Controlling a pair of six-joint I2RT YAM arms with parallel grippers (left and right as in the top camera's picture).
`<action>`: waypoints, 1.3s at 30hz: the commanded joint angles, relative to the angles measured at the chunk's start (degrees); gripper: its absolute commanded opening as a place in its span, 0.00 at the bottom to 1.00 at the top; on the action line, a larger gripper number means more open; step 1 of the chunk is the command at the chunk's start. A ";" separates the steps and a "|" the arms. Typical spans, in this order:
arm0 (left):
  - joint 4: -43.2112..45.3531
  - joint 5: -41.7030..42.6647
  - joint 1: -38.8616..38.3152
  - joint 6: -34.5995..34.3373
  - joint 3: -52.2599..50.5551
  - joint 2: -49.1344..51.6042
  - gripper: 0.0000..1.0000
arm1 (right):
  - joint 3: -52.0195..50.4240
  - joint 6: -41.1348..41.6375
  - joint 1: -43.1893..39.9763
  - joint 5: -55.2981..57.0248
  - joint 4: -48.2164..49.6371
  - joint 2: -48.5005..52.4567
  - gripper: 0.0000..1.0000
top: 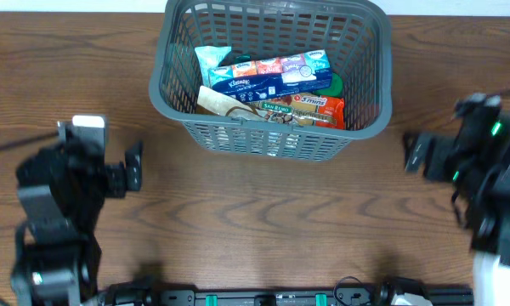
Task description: Pack container
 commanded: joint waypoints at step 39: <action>1.46 1.01 0.13 -0.52 -8.90 -8.94 0.99 | -17.55 -7.21 7.48 4.31 -3.21 -17.86 0.99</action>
